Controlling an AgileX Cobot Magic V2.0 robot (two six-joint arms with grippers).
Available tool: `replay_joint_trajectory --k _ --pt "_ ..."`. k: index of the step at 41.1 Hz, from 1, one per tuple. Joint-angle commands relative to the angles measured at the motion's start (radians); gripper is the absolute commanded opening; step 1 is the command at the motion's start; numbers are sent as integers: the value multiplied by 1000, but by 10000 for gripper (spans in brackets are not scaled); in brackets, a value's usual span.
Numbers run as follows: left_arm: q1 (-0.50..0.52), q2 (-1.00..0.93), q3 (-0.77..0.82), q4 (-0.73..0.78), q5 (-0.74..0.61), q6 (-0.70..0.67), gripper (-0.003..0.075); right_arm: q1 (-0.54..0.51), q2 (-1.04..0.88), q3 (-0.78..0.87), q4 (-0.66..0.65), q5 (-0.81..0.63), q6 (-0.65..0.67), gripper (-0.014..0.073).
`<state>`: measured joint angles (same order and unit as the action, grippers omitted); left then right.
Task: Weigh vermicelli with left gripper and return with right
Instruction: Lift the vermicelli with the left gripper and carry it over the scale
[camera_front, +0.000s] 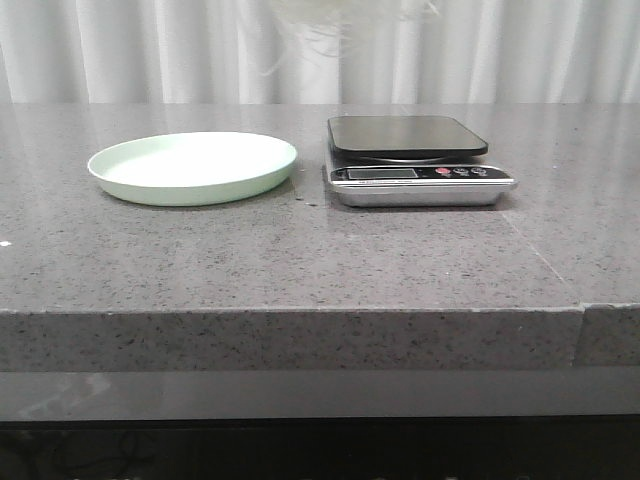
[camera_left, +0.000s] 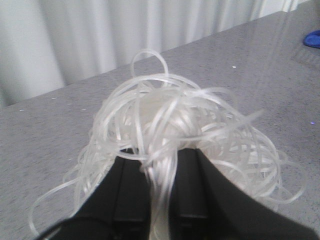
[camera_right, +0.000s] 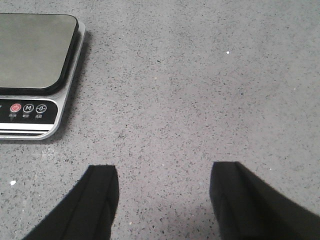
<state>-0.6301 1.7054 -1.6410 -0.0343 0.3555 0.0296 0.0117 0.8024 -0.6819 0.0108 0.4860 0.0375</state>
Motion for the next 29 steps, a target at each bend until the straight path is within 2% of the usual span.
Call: replay_joint_trajectory --k 1,12,15,19,23,26,29 --pt "-31 22 -96 2 -92 0 147 -6 -1 -34 -11 -75 -3 508" --pt "-57 186 -198 2 -99 0 151 -6 -1 -34 -11 -75 -3 508" --pt "-57 214 -204 -2 -96 0 178 -6 -1 -34 -11 -75 -3 508" --pt "-57 232 -204 -7 -91 0 293 -6 -1 -34 -11 -75 -3 508" --pt "-57 236 -204 -10 -86 0 461 -6 -1 -34 -11 -75 -3 508" --pt "-57 233 -206 -10 -77 0 526 -6 -1 -34 -11 -75 -3 508" --pt "-57 218 -206 -10 -55 0 525 -6 -1 -34 -11 -75 -3 508"
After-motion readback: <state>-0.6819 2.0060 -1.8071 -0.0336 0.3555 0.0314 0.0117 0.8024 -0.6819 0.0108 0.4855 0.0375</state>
